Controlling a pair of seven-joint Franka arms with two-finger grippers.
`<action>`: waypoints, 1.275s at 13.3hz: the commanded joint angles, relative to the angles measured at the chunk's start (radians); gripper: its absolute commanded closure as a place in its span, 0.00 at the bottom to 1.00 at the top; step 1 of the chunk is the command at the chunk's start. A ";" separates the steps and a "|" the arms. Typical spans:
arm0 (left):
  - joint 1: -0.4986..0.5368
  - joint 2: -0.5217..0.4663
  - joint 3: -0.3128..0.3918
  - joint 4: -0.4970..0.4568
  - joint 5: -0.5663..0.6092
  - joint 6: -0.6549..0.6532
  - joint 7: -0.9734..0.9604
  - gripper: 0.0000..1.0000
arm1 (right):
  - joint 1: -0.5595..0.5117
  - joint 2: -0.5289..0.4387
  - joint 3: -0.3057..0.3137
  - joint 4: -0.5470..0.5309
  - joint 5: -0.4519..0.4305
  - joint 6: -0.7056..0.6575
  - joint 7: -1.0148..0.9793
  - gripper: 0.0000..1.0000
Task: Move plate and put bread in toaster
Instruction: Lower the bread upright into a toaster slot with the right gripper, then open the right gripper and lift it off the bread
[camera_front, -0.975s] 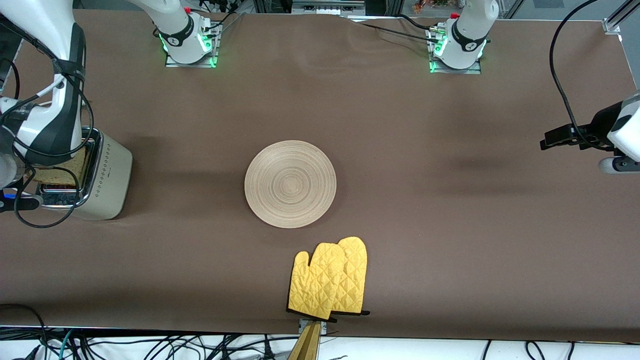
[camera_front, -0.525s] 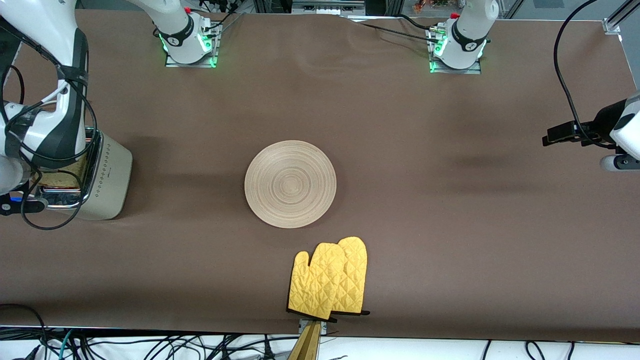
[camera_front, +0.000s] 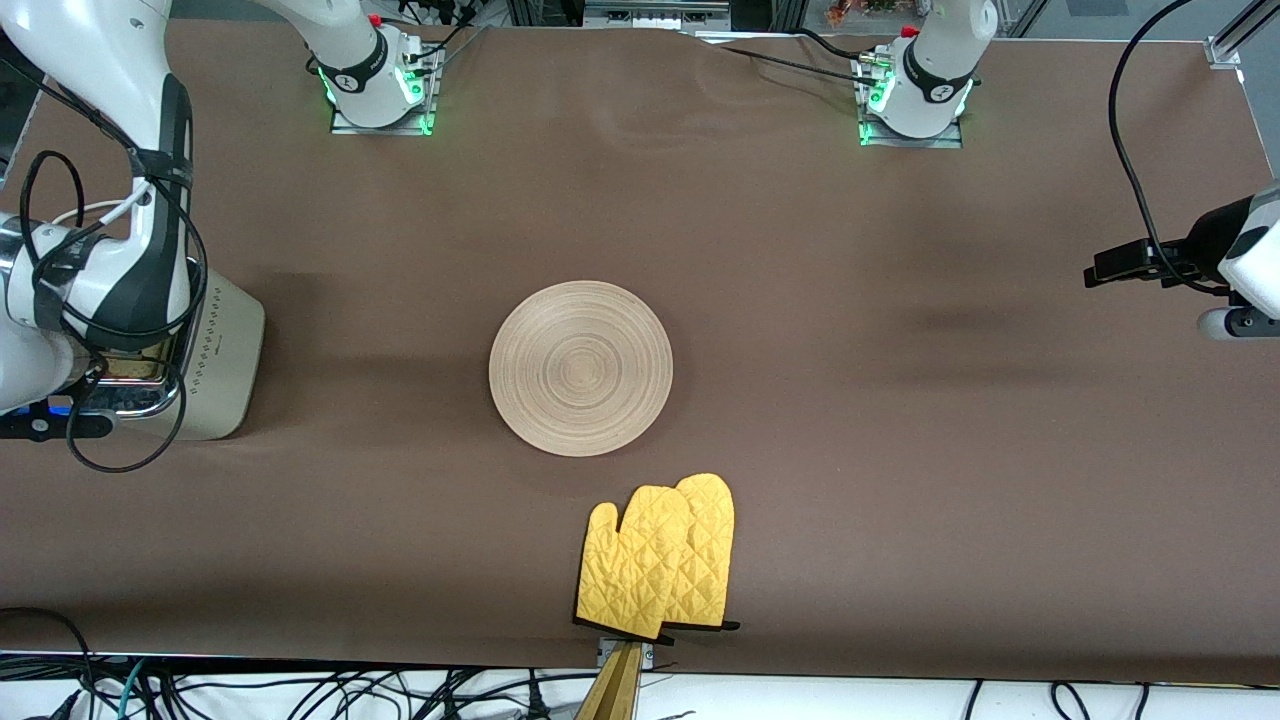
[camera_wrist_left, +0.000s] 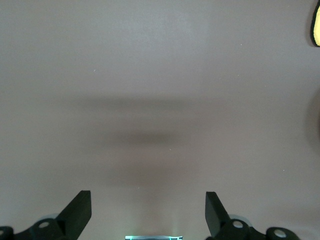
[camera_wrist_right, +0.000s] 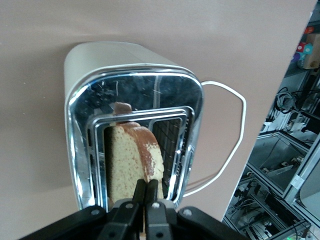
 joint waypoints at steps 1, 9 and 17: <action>0.014 -0.004 -0.002 0.005 -0.017 -0.017 0.022 0.00 | 0.000 0.022 0.004 0.000 0.052 0.029 0.047 1.00; 0.014 -0.007 -0.007 0.008 -0.016 -0.020 0.011 0.00 | -0.005 -0.014 -0.006 0.041 0.118 0.017 0.005 0.00; 0.016 -0.008 -0.002 0.011 -0.016 -0.020 0.020 0.00 | 0.007 -0.206 -0.001 0.047 0.130 -0.101 -0.100 0.00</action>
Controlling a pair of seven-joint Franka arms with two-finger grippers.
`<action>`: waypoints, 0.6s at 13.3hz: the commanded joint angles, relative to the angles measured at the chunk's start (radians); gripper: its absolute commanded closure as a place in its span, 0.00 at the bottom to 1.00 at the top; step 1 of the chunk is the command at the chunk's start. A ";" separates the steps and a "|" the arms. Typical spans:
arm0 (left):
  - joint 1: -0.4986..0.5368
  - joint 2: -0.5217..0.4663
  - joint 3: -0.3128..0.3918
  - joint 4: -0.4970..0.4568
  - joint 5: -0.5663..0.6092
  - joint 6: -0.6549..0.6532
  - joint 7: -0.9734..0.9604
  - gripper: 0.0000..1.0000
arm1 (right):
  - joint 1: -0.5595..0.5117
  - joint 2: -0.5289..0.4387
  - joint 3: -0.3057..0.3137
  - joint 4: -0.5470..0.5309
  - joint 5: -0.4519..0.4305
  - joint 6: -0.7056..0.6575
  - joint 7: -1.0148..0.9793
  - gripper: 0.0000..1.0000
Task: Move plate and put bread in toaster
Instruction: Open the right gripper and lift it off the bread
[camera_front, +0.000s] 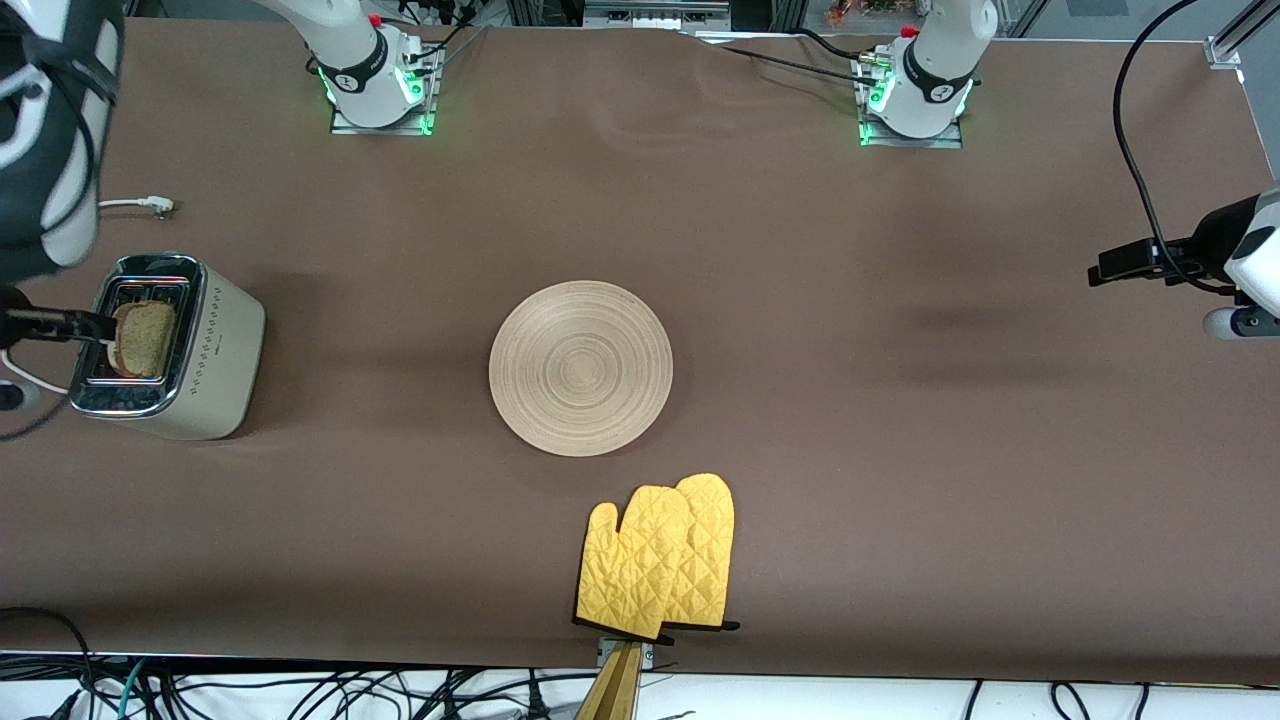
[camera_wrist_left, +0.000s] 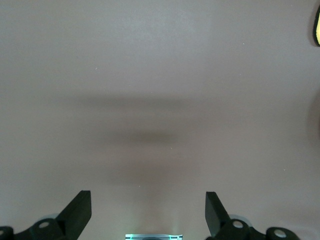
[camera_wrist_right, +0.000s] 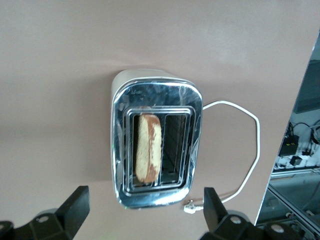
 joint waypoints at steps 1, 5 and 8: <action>0.011 -0.009 -0.003 0.011 -0.016 -0.016 0.020 0.00 | 0.007 -0.021 0.017 0.002 0.048 -0.048 -0.016 0.00; 0.011 -0.009 -0.002 0.008 -0.016 -0.018 0.022 0.00 | 0.023 -0.021 0.018 0.031 0.138 -0.086 -0.013 0.00; 0.014 -0.009 -0.003 0.008 -0.014 -0.021 0.020 0.00 | 0.046 -0.029 0.017 0.031 0.171 -0.121 -0.012 0.00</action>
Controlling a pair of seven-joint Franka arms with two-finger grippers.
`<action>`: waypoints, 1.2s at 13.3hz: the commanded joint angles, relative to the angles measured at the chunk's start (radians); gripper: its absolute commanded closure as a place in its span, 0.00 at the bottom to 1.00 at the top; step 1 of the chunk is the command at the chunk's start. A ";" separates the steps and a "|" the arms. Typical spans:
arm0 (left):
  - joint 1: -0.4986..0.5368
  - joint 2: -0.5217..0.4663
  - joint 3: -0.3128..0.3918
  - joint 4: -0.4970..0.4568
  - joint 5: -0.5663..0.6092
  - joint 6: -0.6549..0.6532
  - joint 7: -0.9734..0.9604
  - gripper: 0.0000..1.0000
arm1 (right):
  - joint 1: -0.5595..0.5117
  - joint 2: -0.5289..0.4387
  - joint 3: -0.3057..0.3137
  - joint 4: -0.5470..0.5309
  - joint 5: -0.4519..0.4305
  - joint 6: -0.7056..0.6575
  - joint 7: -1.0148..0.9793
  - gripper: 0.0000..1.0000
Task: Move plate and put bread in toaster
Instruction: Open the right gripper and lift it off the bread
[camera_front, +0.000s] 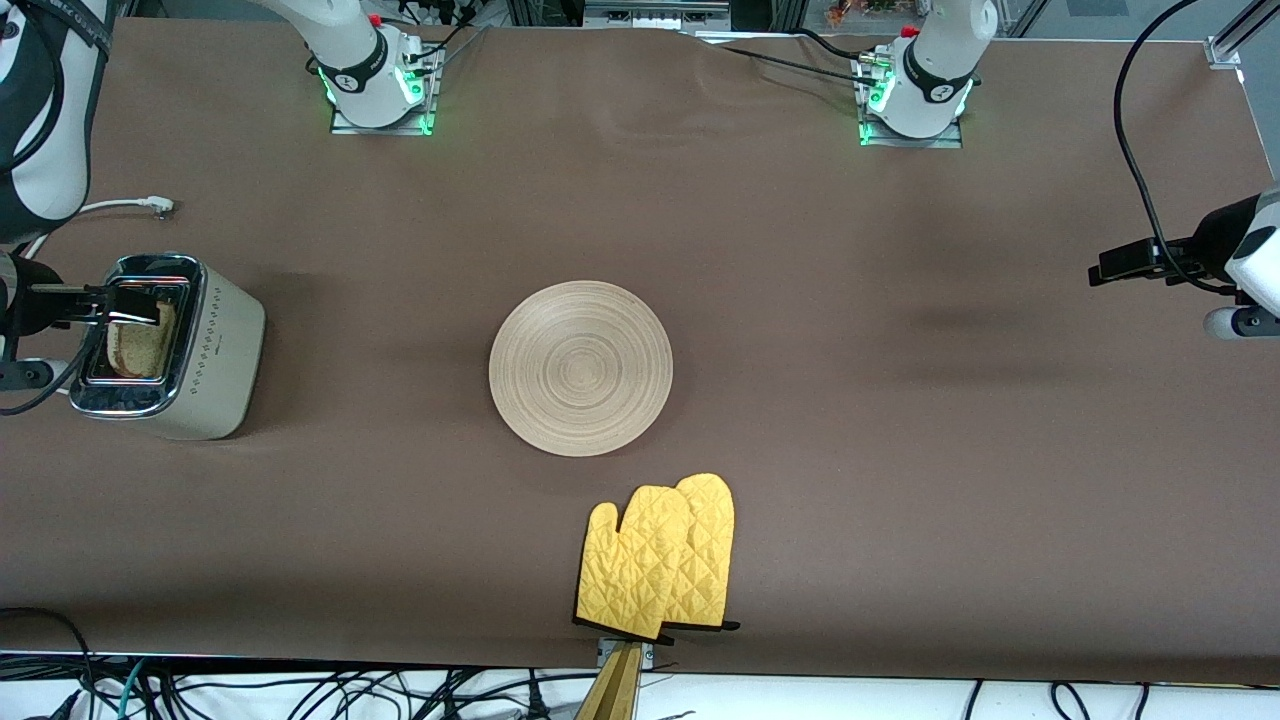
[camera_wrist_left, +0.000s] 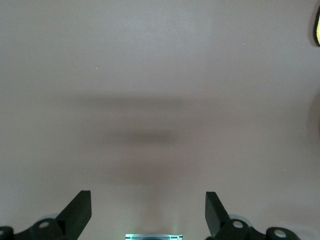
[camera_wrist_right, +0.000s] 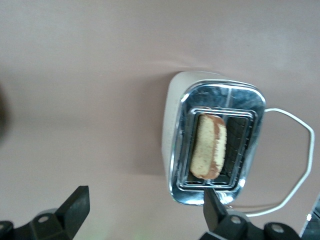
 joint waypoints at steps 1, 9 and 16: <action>0.016 -0.007 -0.003 0.008 -0.016 -0.035 0.022 0.00 | 0.029 -0.014 0.000 0.012 0.010 -0.081 0.001 0.00; 0.020 -0.007 -0.012 0.011 -0.019 -0.033 0.005 0.00 | -0.361 -0.179 0.540 -0.012 -0.148 -0.034 0.015 0.00; 0.022 -0.004 -0.012 0.006 -0.019 -0.033 0.008 0.00 | -0.443 -0.351 0.615 -0.154 -0.162 0.051 0.096 0.00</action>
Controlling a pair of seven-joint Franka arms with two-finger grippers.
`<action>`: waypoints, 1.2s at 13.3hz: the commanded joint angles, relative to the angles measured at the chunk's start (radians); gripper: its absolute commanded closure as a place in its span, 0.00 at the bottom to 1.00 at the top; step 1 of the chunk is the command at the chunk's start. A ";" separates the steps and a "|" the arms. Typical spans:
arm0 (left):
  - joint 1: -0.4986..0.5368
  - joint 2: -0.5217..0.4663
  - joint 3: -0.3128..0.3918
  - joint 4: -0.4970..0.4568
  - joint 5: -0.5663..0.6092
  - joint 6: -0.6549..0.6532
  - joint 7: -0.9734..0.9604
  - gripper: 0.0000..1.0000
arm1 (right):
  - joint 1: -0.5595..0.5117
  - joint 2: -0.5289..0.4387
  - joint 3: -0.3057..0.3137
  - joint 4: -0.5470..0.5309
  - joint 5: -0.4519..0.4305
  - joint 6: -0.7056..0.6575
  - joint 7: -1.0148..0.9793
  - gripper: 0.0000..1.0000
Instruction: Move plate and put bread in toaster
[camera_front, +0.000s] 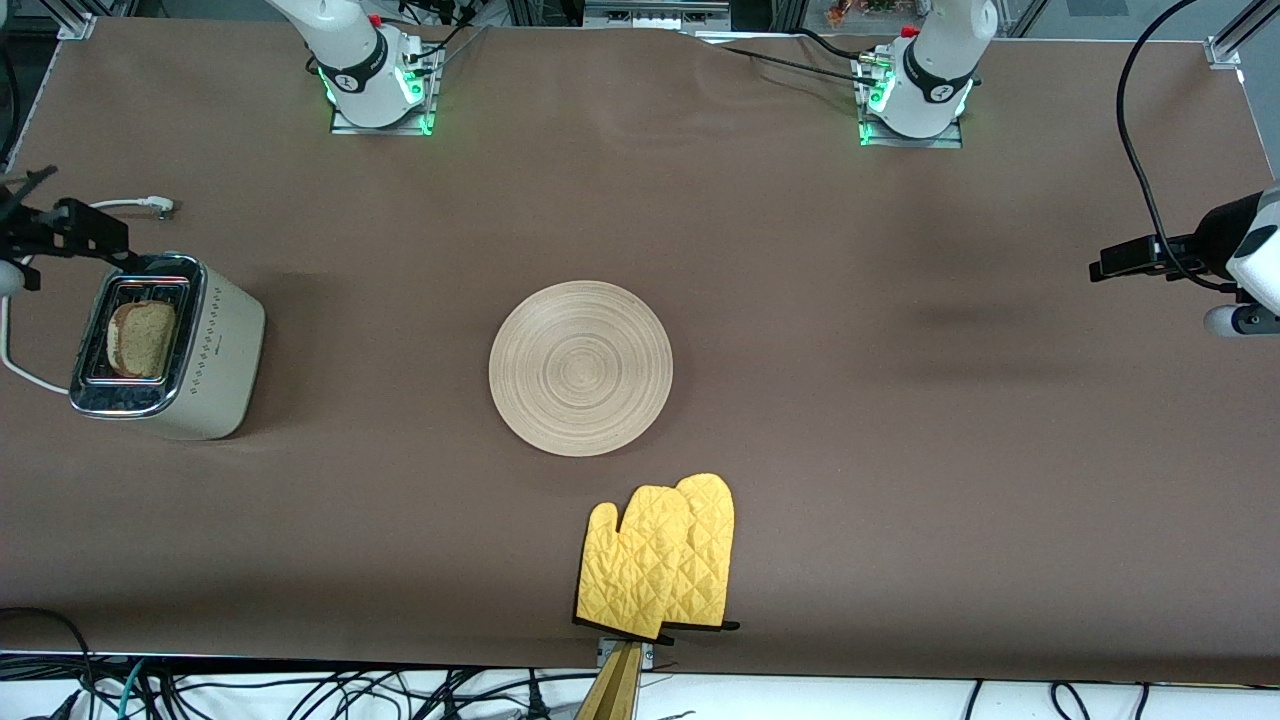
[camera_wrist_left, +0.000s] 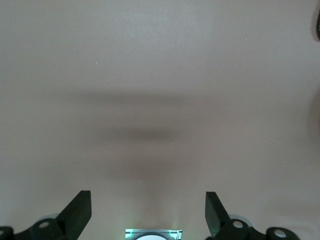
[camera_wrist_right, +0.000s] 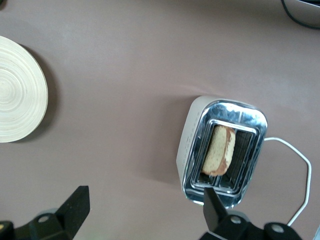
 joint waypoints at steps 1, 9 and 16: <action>0.010 -0.006 -0.005 0.006 -0.024 -0.014 0.008 0.00 | -0.041 -0.081 0.040 -0.093 -0.017 0.023 0.102 0.00; -0.001 -0.001 -0.007 0.009 -0.028 -0.013 0.007 0.00 | -0.096 -0.052 0.048 -0.107 -0.002 0.022 0.166 0.00; -0.002 -0.003 -0.007 0.009 -0.028 -0.013 0.007 0.00 | -0.096 -0.049 0.048 -0.106 -0.002 0.020 0.166 0.00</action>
